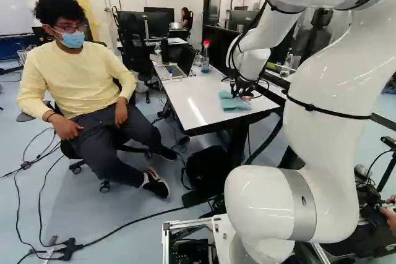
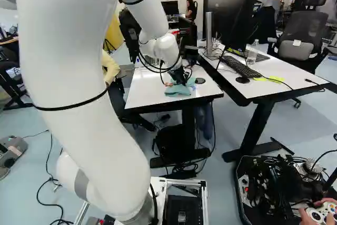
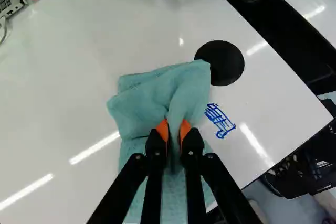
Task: Clean the table with the green towel
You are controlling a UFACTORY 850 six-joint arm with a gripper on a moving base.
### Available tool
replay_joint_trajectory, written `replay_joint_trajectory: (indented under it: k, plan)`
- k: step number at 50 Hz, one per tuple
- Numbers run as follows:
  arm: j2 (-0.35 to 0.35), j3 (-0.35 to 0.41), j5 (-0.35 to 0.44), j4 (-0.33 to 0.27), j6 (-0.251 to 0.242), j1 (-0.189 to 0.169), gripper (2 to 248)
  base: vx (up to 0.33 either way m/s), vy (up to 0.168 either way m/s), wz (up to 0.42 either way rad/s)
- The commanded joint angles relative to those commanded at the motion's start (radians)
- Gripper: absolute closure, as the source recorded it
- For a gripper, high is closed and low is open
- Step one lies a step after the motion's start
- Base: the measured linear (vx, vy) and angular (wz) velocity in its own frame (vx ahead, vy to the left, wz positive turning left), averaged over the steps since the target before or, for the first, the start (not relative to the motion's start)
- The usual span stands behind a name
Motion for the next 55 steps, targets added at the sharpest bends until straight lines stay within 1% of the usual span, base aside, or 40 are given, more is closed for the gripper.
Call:
replay_joint_trajectory:
  k: [13,24,39,48,55]
  plan:
    - [-0.046,-0.054,0.000,0.000,0.000,-0.033,205,0.000,0.000,0.000]
    - [-0.057,-0.067,0.000,0.000,0.000,-0.068,205,0.000,0.000,0.000]
    - [-0.019,-0.022,0.000,0.000,0.000,-0.110,205,0.000,0.000,0.000]
    - [0.017,0.020,0.000,0.000,0.000,-0.123,205,0.000,0.000,0.000]
    - [0.050,0.058,0.000,0.000,0.000,-0.123,205,0.000,0.000,0.000]
